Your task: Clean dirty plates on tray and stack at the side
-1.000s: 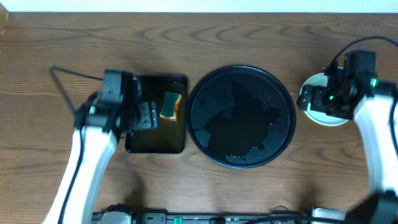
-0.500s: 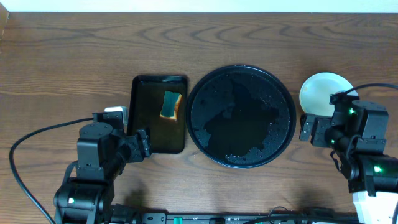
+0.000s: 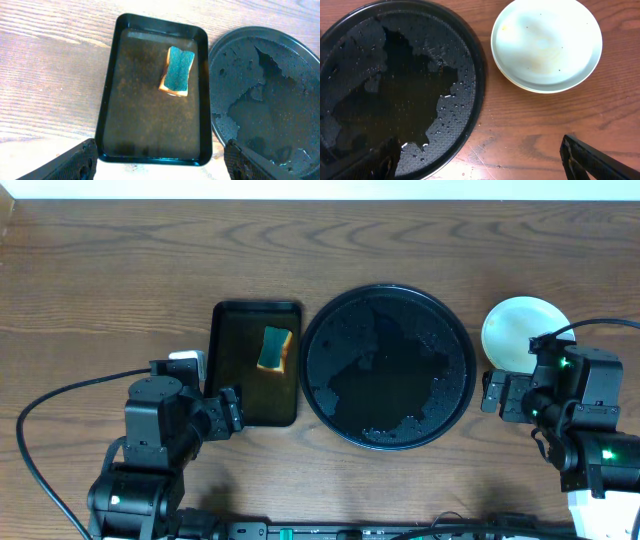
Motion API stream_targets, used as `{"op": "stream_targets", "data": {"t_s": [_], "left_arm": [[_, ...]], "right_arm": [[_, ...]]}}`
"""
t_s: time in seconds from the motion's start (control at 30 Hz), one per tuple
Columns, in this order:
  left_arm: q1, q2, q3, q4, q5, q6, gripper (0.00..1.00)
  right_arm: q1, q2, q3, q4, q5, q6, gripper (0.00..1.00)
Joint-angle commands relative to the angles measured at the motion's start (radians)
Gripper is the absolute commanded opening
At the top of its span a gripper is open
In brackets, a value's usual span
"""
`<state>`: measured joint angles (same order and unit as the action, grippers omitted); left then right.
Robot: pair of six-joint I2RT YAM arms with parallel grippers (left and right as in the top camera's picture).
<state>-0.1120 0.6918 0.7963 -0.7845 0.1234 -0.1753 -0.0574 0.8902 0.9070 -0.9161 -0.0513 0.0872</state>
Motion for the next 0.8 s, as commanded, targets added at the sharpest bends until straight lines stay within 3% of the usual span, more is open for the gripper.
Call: {"op": "stream_targets", "data": {"t_s": [0.0,0.43,0.77], "left_arm": [[0.004,0.001,-0.005,0.001,-0.012,0.021,0.81],[0.004,0.001,-0.005,0.001,-0.012,0.021,0.81],[0.004,0.001,-0.005,0.001,-0.012,0.020,0.81]], "right_arm": [[0.008,-0.001,-0.006,-0.001,0.010,0.009,0.99],[0.008,-0.147,-0.053,0.020,0.024,-0.036,0.99],[0.060,-0.568,-0.479,0.560,-0.035,-0.037,0.99]]}}
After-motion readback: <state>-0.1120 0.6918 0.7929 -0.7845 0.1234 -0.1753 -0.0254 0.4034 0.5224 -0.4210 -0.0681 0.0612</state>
